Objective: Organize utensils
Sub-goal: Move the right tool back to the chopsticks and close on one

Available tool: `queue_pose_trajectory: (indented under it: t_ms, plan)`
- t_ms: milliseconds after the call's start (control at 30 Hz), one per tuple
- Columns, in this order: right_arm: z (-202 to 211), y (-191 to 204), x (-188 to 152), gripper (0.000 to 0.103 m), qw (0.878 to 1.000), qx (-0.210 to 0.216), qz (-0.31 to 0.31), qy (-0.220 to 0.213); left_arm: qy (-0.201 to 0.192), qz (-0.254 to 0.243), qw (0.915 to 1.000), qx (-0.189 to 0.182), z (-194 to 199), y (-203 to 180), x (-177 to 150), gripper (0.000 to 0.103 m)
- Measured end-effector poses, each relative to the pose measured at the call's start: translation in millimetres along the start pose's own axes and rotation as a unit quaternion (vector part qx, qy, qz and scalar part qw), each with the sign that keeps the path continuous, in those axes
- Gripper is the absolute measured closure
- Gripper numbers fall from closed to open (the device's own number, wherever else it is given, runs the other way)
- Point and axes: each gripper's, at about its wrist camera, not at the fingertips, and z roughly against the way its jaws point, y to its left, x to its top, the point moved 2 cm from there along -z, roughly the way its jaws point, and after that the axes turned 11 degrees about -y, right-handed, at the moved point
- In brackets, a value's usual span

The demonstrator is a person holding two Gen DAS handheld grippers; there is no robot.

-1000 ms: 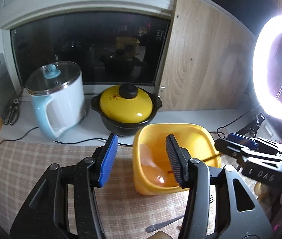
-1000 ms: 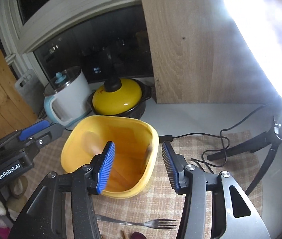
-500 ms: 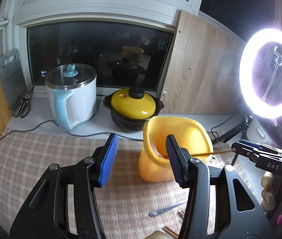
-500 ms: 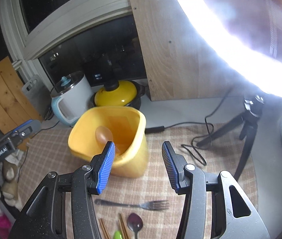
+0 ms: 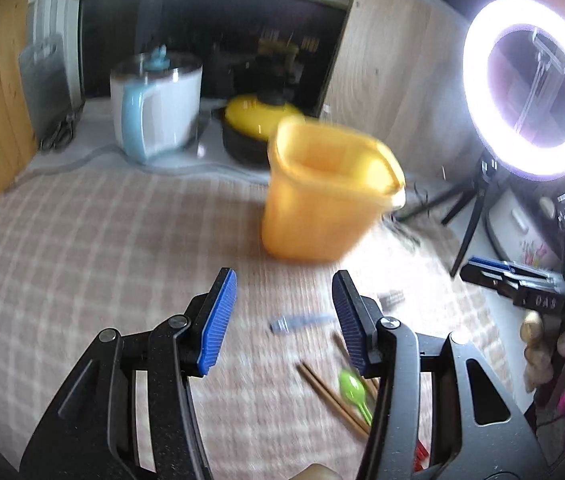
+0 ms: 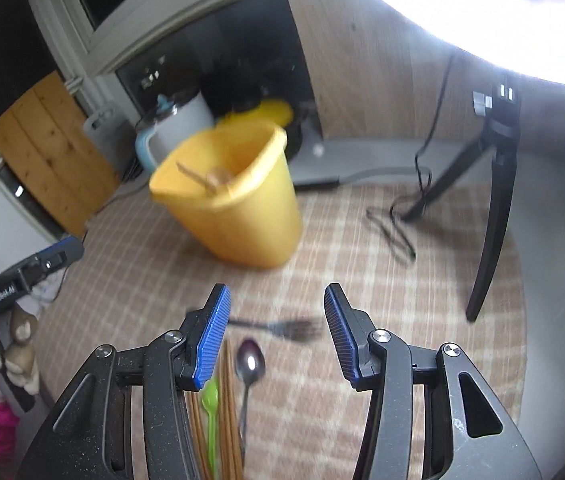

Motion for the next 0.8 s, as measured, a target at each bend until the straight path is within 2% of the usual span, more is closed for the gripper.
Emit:
queue_pose_trajectory:
  t_ms: [133, 400, 433, 467, 567, 667, 767, 800]
  plan:
    - [-6.6, -8.9, -20.2, 0.055, 0.999, 0.020, 0.006, 0.044, 0.038, 0.028, 0.9988, 0.008, 1.4, -13.9, -41.5, 0.053]
    - [-19.6, -8.7, -58.8, 0.056, 0.990, 0.070, 0.012, 0.118, 0.086, 0.089, 0.9915, 0.039, 1.1, -37.1, -114.2, 0.053]
    - [-21.1, -7.0, -64.6, 0.056, 0.989, 0.075, 0.014, 0.127, 0.090, 0.096, 0.9903, 0.043, 0.3, -38.7, -120.7, 0.055]
    - [-22.9, -5.3, -68.6, 0.057, 0.988, 0.079, 0.016, 0.133, 0.097, 0.107, 0.9884, 0.047, -1.4, -40.9, -129.4, 0.060]
    - [-27.5, -0.3, -81.1, 0.068, 0.983, 0.096, 0.017, 0.156, 0.103, 0.115, 0.9862, 0.060, -5.3, -45.2, -142.3, 0.064]
    - [-32.2, 1.0, -91.9, 0.071, 0.979, 0.107, 0.014, 0.171, 0.106, 0.114, 0.9855, 0.069, -8.0, -49.5, -151.1, 0.074]
    - [-36.2, 2.6, -100.1, 0.083, 0.977, 0.113, 0.010, 0.181, 0.106, 0.120, 0.9841, 0.077, -10.0, -50.8, -156.7, 0.074]
    - [-37.2, 3.0, -102.4, 0.084, 0.976, 0.117, 0.007, 0.184, 0.106, 0.124, 0.9836, 0.077, -10.5, -50.8, -157.8, 0.074]
